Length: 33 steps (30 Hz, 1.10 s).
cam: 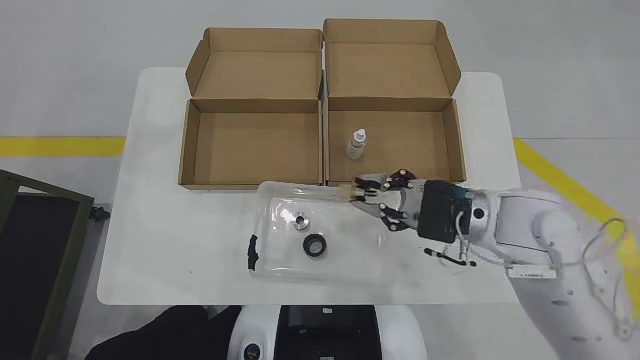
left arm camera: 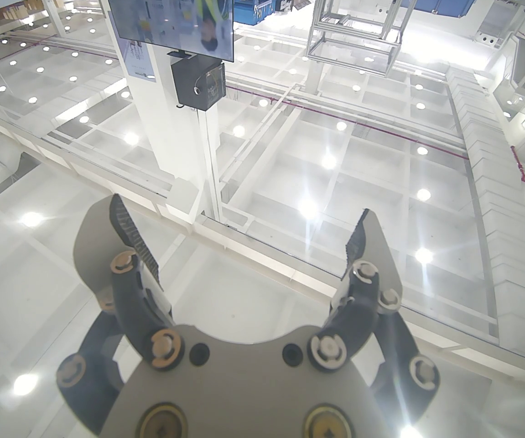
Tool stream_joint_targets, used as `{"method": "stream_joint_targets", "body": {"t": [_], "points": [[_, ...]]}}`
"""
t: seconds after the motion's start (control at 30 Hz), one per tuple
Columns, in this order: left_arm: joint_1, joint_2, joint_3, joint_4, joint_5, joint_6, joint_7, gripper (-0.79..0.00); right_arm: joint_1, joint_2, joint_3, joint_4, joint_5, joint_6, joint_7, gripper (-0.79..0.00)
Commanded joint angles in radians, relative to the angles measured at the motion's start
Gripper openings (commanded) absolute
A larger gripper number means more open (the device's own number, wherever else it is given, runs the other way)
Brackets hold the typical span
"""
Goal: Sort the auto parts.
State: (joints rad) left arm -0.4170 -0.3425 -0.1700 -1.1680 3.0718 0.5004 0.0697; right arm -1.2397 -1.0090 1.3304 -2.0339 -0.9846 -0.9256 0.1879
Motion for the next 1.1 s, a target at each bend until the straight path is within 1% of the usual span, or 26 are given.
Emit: {"method": "stream_joint_targets", "body": {"t": [0.0, 0.27, 0.67, 0.9, 1.07], "points": [[0.0, 0.0, 0.0, 0.0, 0.0, 0.0, 0.0, 0.0, -0.002, 0.001, 0.017, -0.005, 0.013, -0.001, -0.014, -0.785], [0.0, 0.0, 0.0, 0.0, 0.0, 0.0, 0.0, 0.0, 0.006, 0.004, 0.056, -0.01, 0.065, -0.006, -0.071, -0.785], [0.0, 0.0, 0.0, 0.0, 0.0, 0.0, 0.0, 0.0, 0.017, 0.004, 0.085, 0.0, 0.077, -0.012, -0.146, -0.785], [0.0, 0.0, 0.0, 0.0, 0.0, 0.0, 0.0, 0.0, 0.044, 0.003, 0.073, 0.026, 0.08, -0.028, -0.15, -0.785], [0.0, 0.0, 0.0, 0.0, 0.0, 0.0, 0.0, 0.0, 0.063, 0.003, 0.039, 0.057, 0.061, -0.038, -0.104, -0.785]]}}
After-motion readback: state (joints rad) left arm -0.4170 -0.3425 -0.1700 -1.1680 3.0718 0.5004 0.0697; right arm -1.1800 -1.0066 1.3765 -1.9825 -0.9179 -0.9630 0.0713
